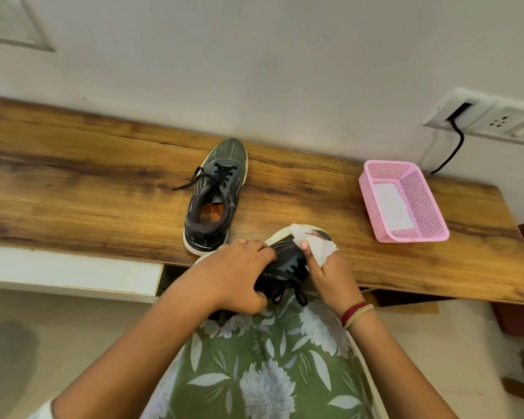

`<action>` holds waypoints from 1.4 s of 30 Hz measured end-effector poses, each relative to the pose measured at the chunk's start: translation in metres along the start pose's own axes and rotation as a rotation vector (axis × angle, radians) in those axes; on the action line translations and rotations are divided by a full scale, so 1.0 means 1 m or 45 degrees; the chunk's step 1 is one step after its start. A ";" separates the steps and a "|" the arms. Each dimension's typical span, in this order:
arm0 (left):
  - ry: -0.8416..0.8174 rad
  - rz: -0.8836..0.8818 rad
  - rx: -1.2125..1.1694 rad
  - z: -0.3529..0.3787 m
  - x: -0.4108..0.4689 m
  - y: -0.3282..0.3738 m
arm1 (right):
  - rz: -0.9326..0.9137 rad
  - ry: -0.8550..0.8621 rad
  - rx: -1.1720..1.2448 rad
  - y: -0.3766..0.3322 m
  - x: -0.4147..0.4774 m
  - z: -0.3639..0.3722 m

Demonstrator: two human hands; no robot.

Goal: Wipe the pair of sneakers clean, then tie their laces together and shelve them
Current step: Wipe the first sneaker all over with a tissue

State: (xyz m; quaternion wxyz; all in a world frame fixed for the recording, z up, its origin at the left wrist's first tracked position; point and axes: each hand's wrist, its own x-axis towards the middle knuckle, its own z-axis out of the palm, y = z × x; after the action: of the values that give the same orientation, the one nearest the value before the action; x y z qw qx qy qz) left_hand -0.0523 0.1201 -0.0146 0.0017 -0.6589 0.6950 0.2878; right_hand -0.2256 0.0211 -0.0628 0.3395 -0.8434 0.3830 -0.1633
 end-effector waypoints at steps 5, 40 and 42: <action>0.182 -0.069 -0.142 0.014 -0.013 -0.002 | -0.148 -0.208 -0.036 -0.019 -0.010 0.009; 0.370 -0.537 -0.019 0.033 -0.018 0.027 | 0.022 -0.139 -0.299 -0.023 -0.028 -0.003; 0.384 -0.516 -0.042 0.031 -0.018 0.022 | -0.006 -0.204 -0.082 -0.036 -0.032 0.006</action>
State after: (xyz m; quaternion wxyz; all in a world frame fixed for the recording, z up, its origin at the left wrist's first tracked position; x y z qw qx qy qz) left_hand -0.0818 0.1480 -0.0252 -0.0551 -0.8202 0.5363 0.1912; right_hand -0.2240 0.0653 -0.0423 0.3412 -0.8652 0.3577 -0.0836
